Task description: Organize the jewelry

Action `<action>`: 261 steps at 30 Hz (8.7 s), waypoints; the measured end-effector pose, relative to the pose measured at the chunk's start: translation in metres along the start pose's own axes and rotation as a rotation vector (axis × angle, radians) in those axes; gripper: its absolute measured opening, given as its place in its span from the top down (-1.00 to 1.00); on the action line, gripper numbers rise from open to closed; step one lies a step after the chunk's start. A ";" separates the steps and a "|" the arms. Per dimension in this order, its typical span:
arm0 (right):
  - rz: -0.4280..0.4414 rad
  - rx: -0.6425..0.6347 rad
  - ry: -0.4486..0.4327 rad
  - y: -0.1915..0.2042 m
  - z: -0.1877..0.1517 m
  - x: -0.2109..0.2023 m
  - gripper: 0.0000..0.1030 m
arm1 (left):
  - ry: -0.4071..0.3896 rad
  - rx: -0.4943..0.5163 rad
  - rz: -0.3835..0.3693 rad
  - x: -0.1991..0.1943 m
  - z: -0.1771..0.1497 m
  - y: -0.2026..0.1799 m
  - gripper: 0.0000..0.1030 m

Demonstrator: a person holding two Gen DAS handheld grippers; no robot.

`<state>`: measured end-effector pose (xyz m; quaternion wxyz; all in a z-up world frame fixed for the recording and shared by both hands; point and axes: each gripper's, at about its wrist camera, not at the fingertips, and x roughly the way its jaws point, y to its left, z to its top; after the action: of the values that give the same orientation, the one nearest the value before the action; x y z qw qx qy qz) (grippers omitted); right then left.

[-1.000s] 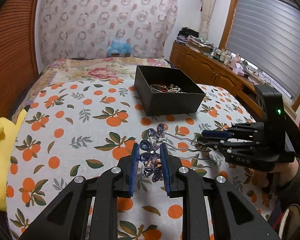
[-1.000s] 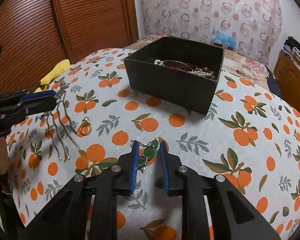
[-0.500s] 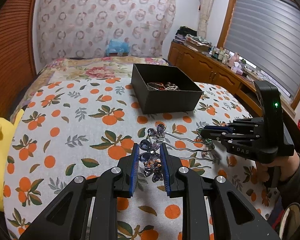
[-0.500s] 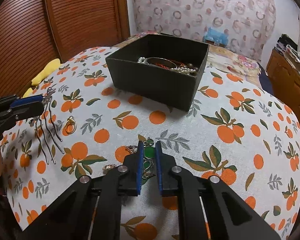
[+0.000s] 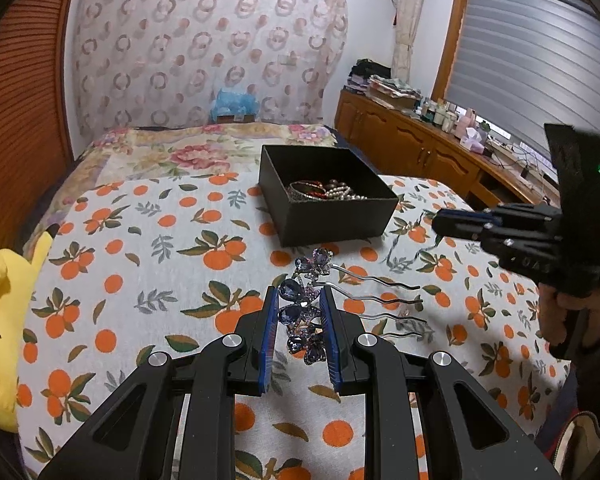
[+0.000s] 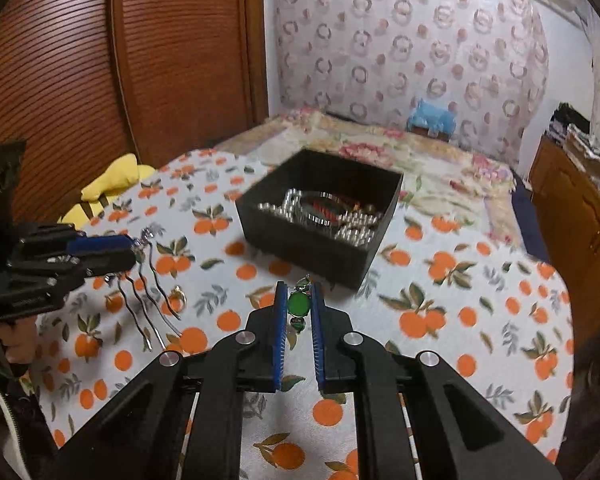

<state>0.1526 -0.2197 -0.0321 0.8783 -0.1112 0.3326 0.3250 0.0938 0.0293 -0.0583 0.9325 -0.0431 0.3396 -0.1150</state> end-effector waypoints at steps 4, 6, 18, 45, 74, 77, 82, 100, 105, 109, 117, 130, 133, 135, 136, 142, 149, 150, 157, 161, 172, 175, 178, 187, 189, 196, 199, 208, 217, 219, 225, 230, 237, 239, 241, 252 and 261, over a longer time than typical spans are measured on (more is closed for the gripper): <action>-0.006 -0.014 -0.027 -0.002 0.013 -0.008 0.75 | -0.012 0.009 0.003 -0.001 0.008 0.000 0.62; -0.004 -0.024 -0.039 -0.003 0.020 -0.010 0.75 | -0.020 0.010 0.002 -0.002 0.013 0.000 0.62; 0.018 -0.039 -0.097 -0.021 0.058 0.009 0.75 | -0.034 0.032 0.019 0.016 0.050 0.002 0.62; 0.057 0.069 -0.110 -0.063 0.059 0.066 0.71 | -0.007 0.082 0.050 0.067 0.106 0.007 0.62; -0.046 0.103 -0.159 -0.077 0.063 0.047 0.71 | 0.089 0.163 0.036 0.145 0.129 -0.017 0.60; -0.050 0.100 -0.159 -0.076 0.064 0.045 0.71 | 0.079 0.158 0.025 0.137 0.127 -0.017 0.59; -0.055 0.090 -0.158 -0.072 0.064 0.040 0.71 | 0.050 0.144 0.009 0.116 0.120 -0.014 0.45; -0.037 0.030 -0.153 -0.028 0.050 0.011 0.71 | 0.043 0.065 0.041 0.047 0.050 0.017 -0.21; -0.032 0.017 -0.137 -0.011 0.036 0.002 0.71 | 0.048 0.046 0.049 0.033 0.034 0.024 -0.46; -0.027 0.009 -0.110 0.001 0.021 0.001 0.69 | 0.058 0.045 0.066 0.024 0.021 0.025 -0.52; -0.001 -0.015 -0.038 0.024 -0.012 0.008 0.40 | 0.087 0.038 0.071 0.008 -0.008 0.028 -0.53; 0.051 -0.088 0.147 0.046 -0.054 0.046 0.40 | 0.136 0.058 0.053 0.006 -0.028 0.019 -0.53; 0.049 -0.093 0.159 0.048 -0.056 0.050 0.40 | 0.146 0.069 0.039 0.009 -0.029 0.014 -0.53; 0.047 -0.098 0.155 0.048 -0.056 0.050 0.41 | 0.147 0.073 0.024 0.011 -0.029 0.011 -0.53; 0.044 -0.101 0.152 0.048 -0.056 0.050 0.58 | 0.146 0.077 0.025 0.012 -0.029 0.010 -0.53; 0.042 -0.074 0.131 0.042 -0.058 0.044 0.68 | 0.153 0.104 0.014 0.021 -0.024 0.000 -0.41; 0.031 -0.040 0.106 0.034 -0.059 0.038 0.68 | 0.192 0.124 0.014 0.043 -0.018 -0.006 -0.05; 0.032 -0.036 0.104 0.033 -0.058 0.037 0.68 | 0.196 0.125 0.015 0.046 -0.018 -0.007 -0.03; 0.028 -0.024 0.100 0.030 -0.058 0.037 0.68 | 0.209 0.155 0.021 0.056 -0.018 -0.014 0.33; 0.028 -0.026 0.102 0.030 -0.058 0.037 0.68 | 0.202 0.177 0.046 0.057 -0.018 -0.018 0.39; 0.013 -0.037 0.104 0.031 -0.059 0.037 0.68 | 0.173 0.160 0.061 0.053 -0.019 -0.015 0.57; 0.015 -0.038 0.102 0.031 -0.060 0.037 0.68 | 0.150 0.147 0.055 0.046 -0.016 -0.015 0.57; 0.025 -0.029 0.095 0.030 -0.059 0.035 0.68 | 0.128 0.146 0.053 0.040 -0.010 -0.016 0.57; 0.030 -0.021 0.041 0.018 -0.031 0.024 0.68 | 0.078 0.156 0.026 0.033 0.019 -0.023 0.57; 0.030 -0.022 0.029 0.014 -0.023 0.022 0.68 | 0.072 0.158 0.017 0.034 0.024 -0.024 0.57; 0.037 -0.034 -0.007 0.000 0.013 0.026 0.67 | 0.061 0.155 0.001 0.043 0.047 -0.021 0.57; 0.040 -0.044 -0.019 -0.006 0.028 0.031 0.67 | 0.056 0.149 -0.002 0.047 0.056 -0.016 0.57; 0.037 -0.072 -0.026 -0.022 0.059 0.061 0.67 | 0.043 0.134 -0.006 0.061 0.075 -0.003 0.57; 0.044 -0.039 -0.032 -0.032 0.059 0.080 0.66 | 0.036 0.128 -0.013 0.063 0.077 -0.004 0.57; 0.043 -0.028 -0.035 -0.034 0.057 0.082 0.66 | 0.037 0.131 -0.012 0.064 0.077 -0.004 0.57; 0.037 -0.006 -0.041 -0.040 0.055 0.081 0.51 | 0.040 0.147 -0.008 0.072 0.084 -0.008 0.57; 0.017 0.015 -0.063 -0.047 0.058 0.075 0.51 | 0.050 0.170 -0.001 0.084 0.090 -0.011 0.57; -0.039 0.047 -0.085 -0.060 0.059 0.068 0.50 | 0.068 0.177 0.003 0.106 0.108 -0.012 0.57; -0.051 0.058 -0.085 -0.063 0.058 0.067 0.50 | 0.070 0.183 0.007 0.113 0.115 -0.013 0.57; -0.059 0.065 -0.083 -0.065 0.057 0.067 0.50 | 0.076 0.177 0.001 0.119 0.119 -0.013 0.57; -0.068 0.070 -0.083 -0.066 0.054 0.065 0.50 | 0.085 0.143 0.022 0.145 0.134 -0.007 0.56; -0.078 0.079 -0.082 -0.066 0.046 0.061 0.50 | 0.080 0.130 0.053 0.134 0.127 -0.004 -0.01</action>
<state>0.2532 -0.2206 -0.0387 0.9069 -0.0758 0.3044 0.2813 0.2745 -0.0072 -0.0443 0.9218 0.0313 0.3693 -0.1137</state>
